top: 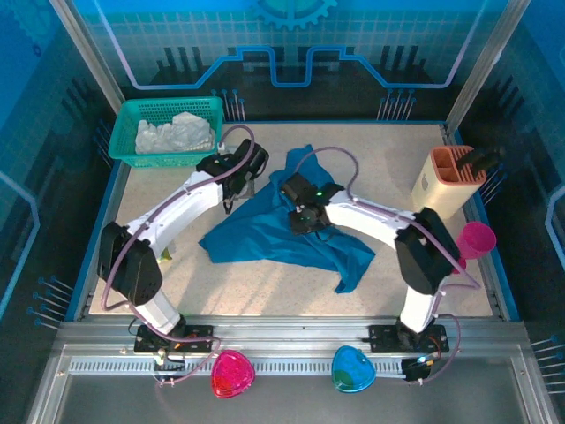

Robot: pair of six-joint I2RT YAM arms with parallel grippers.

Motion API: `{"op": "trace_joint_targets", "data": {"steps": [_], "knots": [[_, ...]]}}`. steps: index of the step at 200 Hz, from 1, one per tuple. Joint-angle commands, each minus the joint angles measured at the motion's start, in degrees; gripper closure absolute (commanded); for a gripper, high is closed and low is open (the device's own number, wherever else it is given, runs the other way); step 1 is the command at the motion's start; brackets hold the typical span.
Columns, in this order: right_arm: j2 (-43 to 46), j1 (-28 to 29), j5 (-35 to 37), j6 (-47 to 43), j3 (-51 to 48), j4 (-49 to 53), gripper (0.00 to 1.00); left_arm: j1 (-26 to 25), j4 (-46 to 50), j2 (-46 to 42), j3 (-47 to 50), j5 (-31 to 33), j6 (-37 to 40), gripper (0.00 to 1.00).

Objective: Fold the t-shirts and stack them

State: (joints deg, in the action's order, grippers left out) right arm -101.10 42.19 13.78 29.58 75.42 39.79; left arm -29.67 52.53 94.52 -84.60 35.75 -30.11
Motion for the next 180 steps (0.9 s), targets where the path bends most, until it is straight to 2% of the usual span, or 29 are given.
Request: {"op": "trace_joint_targets", "data": {"steps": [1, 32, 65, 78, 105, 122, 143, 180], "knots": [[9.5, -4.2, -3.1, 0.9, -3.9, -0.4, 0.43, 0.0, -1.2, -1.8, 0.8, -2.5, 0.1, 0.21], [20.2, -11.0, -7.7, 2.3, -11.5, -1.5, 0.31, -1.4, -3.9, -0.8, 0.3, -5.2, 3.1, 0.22], [30.5, -21.6, -13.8, 3.6, -20.8, -3.3, 0.31, -5.7, -7.4, 2.7, -2.7, -8.4, 8.6, 0.26], [33.8, -26.3, -17.0, 4.3, -24.4, -4.3, 0.32, -7.5, -10.3, 4.6, -4.0, -12.7, 12.3, 0.29], [37.4, -33.7, -23.7, 5.0, -30.6, -6.1, 0.34, -10.4, -14.1, 10.9, -9.0, -26.4, 22.8, 0.33], [37.5, -36.4, -28.2, 5.9, -33.6, -7.7, 0.36, -12.2, -13.1, 16.5, -14.7, -30.9, 28.3, 0.37], [36.9, -38.2, -32.6, 7.8, -36.8, -10.8, 0.38, -12.6, -10.8, 23.6, -22.3, -34.3, 30.6, 0.41], [36.5, -38.6, -32.7, 10.4, -39.8, -12.6, 0.40, -12.8, -8.0, 33.6, -33.2, -36.3, 32.3, 0.40]]}}
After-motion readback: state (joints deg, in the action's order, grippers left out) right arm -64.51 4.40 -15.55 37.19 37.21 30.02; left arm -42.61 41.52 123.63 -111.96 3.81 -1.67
